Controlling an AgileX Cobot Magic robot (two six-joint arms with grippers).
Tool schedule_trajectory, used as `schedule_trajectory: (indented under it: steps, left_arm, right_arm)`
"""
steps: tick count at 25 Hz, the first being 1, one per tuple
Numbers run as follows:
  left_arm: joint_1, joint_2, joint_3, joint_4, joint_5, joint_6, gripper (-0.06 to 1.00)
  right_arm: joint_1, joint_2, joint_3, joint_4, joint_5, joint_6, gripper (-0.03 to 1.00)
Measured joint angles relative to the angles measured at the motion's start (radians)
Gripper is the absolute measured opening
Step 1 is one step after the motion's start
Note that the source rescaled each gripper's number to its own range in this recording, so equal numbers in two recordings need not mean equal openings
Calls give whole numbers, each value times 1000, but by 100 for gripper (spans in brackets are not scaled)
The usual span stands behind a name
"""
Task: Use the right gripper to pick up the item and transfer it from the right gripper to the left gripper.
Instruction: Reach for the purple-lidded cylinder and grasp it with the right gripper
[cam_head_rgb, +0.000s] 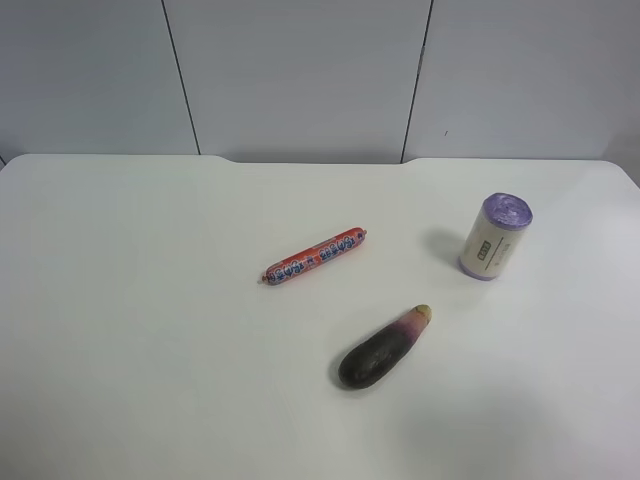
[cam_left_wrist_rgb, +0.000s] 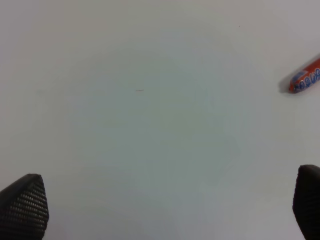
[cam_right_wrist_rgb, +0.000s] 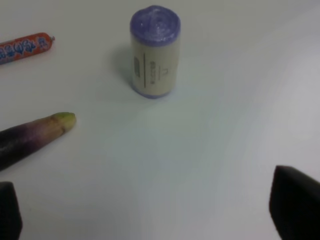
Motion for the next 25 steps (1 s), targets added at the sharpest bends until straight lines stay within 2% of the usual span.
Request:
schedule_trajectory:
  steps: [25]
  left_arm:
    - [0,0,0,0,0,0,100]
  right_arm:
    - [0,0,0,0,0,0,100]
